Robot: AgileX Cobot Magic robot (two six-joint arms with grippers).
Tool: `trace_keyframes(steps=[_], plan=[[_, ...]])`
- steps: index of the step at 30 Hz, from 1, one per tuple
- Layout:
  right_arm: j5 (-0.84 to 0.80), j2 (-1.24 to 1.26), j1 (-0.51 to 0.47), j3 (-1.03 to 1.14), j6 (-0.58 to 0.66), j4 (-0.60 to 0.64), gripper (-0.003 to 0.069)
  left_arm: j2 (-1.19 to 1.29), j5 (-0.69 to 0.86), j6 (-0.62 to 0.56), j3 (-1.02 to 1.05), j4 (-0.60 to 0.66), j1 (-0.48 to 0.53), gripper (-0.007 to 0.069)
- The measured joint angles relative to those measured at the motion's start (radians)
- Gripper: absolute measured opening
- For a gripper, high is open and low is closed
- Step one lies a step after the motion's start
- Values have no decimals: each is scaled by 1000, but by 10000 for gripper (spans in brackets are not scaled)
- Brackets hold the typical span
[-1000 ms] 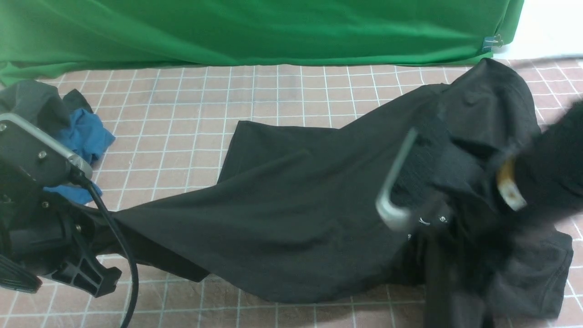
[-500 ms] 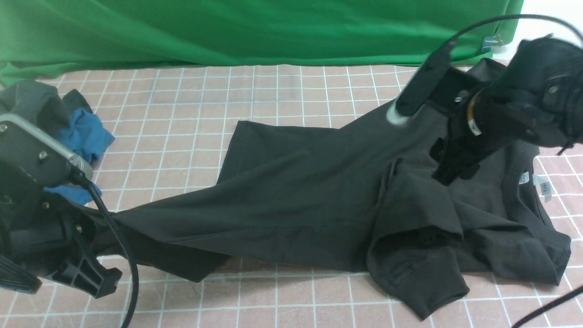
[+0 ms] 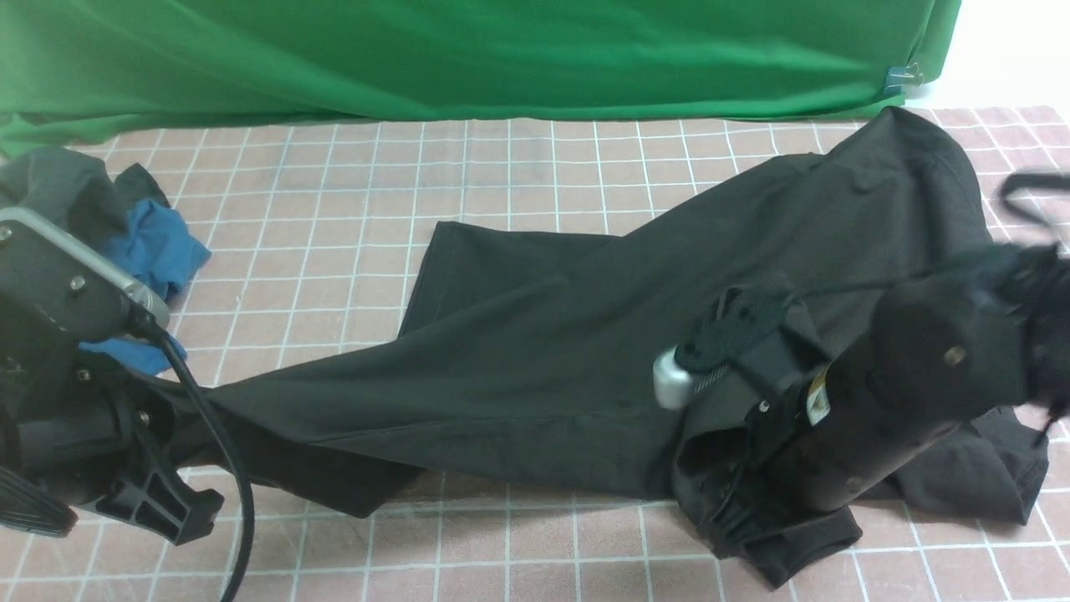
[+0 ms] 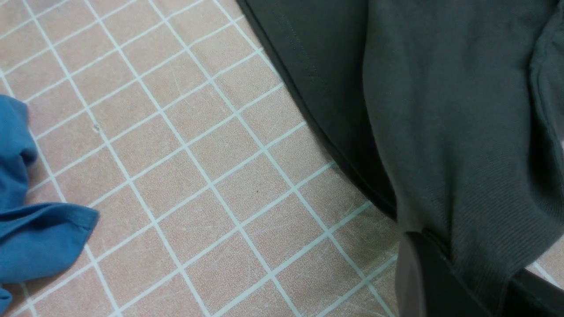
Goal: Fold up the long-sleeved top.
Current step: Spread the long sleeves with your arms and place them on the tabletop
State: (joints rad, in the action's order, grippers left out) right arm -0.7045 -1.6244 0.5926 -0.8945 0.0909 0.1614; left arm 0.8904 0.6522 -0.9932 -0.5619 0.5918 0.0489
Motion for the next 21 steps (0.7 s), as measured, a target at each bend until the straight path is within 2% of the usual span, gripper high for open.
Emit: trace_keyframes(steps=[4,10,12,13,14,15,16,17,19,21], plan=[[91,-70,0,2,-19,-18,559,0,-1,0,0,0,0,21],[109,-121,0,-8,-23,-36,538,0,-8,0,0,0,0,21],[108,-126,0,-9,-23,-51,454,0,-8,0,0,0,0,21],[108,-126,0,-9,-23,-54,443,0,-8,0,0,0,0,21],[108,-125,-1,-10,-23,-70,339,0,-8,0,0,0,0,21],[107,-125,-1,-10,-23,-75,323,0,-8,0,0,0,0,21],[102,-116,-3,-11,-22,-85,205,0,-8,0,0,0,0,21],[91,-109,-4,-11,-22,-81,135,0,-8,0,0,0,0,21],[36,-73,7,-10,-22,-51,86,0,-8,0,0,0,0,21],[-8,-11,15,-16,-23,-27,86,0,-8,0,0,2,0,21]])
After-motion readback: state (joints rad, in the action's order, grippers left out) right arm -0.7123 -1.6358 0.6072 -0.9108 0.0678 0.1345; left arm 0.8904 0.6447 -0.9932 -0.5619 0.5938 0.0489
